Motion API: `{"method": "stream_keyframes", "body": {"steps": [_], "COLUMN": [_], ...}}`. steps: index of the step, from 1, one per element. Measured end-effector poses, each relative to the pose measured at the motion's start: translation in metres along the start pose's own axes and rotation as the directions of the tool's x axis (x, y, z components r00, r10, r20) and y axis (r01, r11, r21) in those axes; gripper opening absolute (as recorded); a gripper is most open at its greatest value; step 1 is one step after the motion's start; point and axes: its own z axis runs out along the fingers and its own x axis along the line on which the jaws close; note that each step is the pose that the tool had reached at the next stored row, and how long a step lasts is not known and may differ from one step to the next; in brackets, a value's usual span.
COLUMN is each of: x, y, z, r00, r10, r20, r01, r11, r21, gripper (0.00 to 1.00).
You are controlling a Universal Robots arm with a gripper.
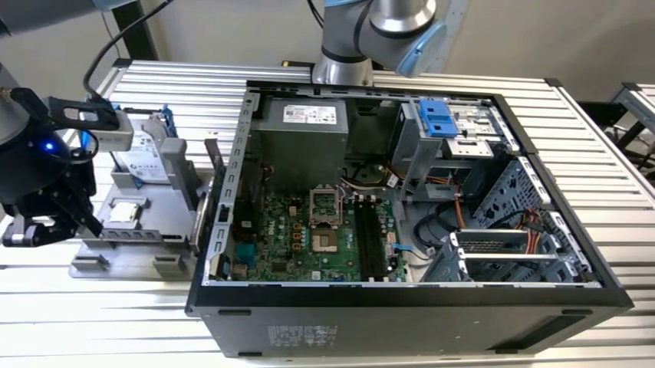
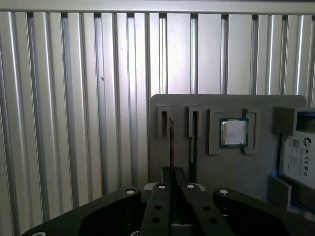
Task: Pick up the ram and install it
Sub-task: 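Pick up the ram and move it above insertion slot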
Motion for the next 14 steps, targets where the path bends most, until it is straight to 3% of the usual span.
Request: {"method": "stream_keyframes", "body": {"steps": [7,14], "x": [-0.0007,-0.0017], "y": [0.0000,-0.0002], "z": [-0.0116,-0.0303], "r00": [1.0000,1.0000], "r10": [0.000,0.000], "r20": [0.0000,0.0000], "r01": [0.000,0.000], "r11": [1.0000,1.0000], "r21": [0.0001,0.0001], "gripper": [0.00,0.00]}}
